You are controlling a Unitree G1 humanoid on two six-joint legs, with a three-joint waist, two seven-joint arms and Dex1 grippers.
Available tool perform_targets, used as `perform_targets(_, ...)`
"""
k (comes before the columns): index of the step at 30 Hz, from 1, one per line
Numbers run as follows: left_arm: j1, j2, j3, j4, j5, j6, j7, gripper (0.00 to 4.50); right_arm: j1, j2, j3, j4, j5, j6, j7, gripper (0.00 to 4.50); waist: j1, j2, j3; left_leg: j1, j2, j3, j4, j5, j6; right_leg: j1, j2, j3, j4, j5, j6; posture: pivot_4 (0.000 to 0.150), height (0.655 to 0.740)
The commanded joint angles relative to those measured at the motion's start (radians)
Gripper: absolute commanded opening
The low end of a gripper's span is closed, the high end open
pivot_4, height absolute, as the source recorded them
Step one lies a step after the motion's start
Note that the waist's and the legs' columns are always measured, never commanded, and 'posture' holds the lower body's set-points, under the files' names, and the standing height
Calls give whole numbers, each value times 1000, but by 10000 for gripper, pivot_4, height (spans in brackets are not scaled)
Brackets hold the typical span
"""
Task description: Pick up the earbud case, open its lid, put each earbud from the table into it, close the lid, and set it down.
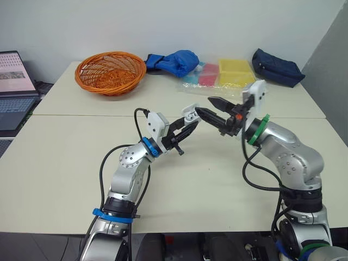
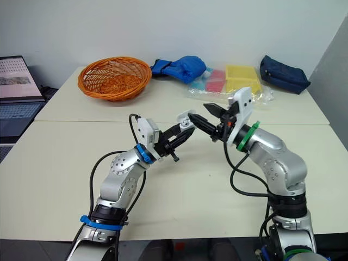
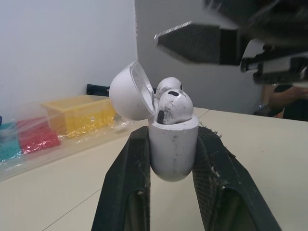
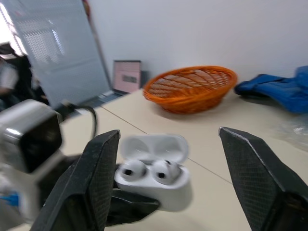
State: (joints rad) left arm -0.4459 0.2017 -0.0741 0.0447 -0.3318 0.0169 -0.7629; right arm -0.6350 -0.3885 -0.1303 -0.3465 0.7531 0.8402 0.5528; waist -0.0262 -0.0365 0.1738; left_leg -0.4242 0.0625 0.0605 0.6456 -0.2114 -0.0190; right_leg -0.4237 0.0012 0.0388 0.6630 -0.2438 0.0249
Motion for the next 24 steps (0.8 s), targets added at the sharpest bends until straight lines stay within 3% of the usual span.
perform_targets(1, -31, 7, -2, -10, -14, -22, -40, 8048, -86, -88, -58, 41, 63, 60, 40, 34119, 0, 0, 0, 0, 0, 0, 0, 0, 0, 0, 0, 0, 0, 0, 0, 1500, 7400)
perform_targets(2, -32, 9, -4, -10, -15, -22, -48, 8048, -102, -96, -66, 63, 73, 72, 34, 34119, -1, 0, 0, 1, 0, 0, 0, 0, 0, 0, 0, 0, 0, 0, 0, 1500, 7400)
perform_targets(5, -29, 24, -20, -19, -26, -11, -103, 8048, -136, -174, -9, 172, -18, 42, 88, 28565, -1, 0, 0, 1, 0, 0, 0, 0, 0, 1, 0, 0, 0, 0, 0, 1500, 7400)
perform_targets(8, -24, 37, -39, -27, -25, -17, -149, 8048, -165, -225, 82, 307, -114, 6, 148, 17629, -1, 0, 0, 1, 0, 1, -1, 0, 0, 1, 0, 0, -1, 0, 0, 1500, 7400)
perform_targets(13, -16, 38, -51, -52, -29, -4, -165, 8048, -231, -147, 151, 427, -186, -33, 155, 375, -8, 0, 0, 1, 0, 2, -1, 0, 0, -1, 1, 2, 0, 0, 0, 1500, 7400)
perform_targets(18, -14, 48, -56, -50, -7, -7, -159, 8048, -290, -101, 172, 378, -175, 31, 157, 375, -5, 1, 1, 0, 1, 1, -1, 0, 0, -2, 2, 1, 0, 0, 0, 1500, 7400)
perform_targets(24, -17, 41, -47, -51, -11, -4, -137, 8048, -244, -151, 204, 209, -137, 131, 207, 375, 0, 1, 1, -2, 0, 0, -1, 0, 0, -2, 0, 0, -1, 0, -1, 1500, 7400)
